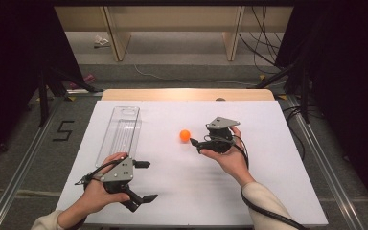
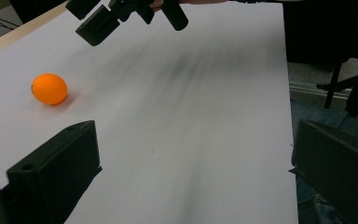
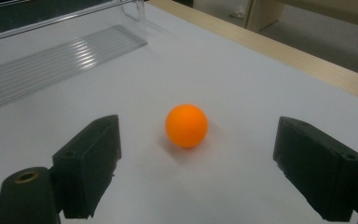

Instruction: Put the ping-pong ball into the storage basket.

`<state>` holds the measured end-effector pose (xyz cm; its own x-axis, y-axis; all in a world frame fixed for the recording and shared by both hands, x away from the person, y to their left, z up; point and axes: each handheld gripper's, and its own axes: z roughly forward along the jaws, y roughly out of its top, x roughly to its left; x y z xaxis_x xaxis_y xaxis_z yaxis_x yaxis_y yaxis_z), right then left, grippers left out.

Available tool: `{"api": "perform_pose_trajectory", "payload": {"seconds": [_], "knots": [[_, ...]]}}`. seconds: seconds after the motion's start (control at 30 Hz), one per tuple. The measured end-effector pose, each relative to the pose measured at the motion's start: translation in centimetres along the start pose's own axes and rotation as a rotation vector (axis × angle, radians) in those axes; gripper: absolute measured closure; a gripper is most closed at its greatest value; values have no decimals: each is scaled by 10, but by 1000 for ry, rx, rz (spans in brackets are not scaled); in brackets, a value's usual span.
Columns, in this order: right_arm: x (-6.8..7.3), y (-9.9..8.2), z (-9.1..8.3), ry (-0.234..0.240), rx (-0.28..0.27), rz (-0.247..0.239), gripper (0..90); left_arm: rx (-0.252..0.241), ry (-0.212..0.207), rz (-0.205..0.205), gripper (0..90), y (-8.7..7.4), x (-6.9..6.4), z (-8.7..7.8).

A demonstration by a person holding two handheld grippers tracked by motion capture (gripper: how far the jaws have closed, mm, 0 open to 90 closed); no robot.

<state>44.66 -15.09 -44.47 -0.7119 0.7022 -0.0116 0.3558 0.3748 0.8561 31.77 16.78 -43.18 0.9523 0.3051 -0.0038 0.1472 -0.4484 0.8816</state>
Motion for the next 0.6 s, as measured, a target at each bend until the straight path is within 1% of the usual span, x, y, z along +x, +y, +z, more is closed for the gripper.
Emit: {"api": "perform_pose_trajectory", "payload": {"seconds": [0.2,0.23,0.27,0.3,0.37,0.43,0.6], "knots": [[-2,1,9,1,6,9,161,0,-1,0,6,0,0,0],[-2,2,13,4,10,10,161,0,-1,0,7,0,0,0],[-2,2,13,4,10,10,161,0,-1,0,7,0,0,0],[-2,3,17,6,13,6,161,-1,-1,0,7,0,0,0],[-1,3,19,7,16,7,161,-1,-1,0,6,0,0,0],[-1,5,26,10,20,6,161,0,-1,1,6,0,0,0],[-2,6,32,12,24,11,161,1,-3,1,6,0,0,-1]]}}
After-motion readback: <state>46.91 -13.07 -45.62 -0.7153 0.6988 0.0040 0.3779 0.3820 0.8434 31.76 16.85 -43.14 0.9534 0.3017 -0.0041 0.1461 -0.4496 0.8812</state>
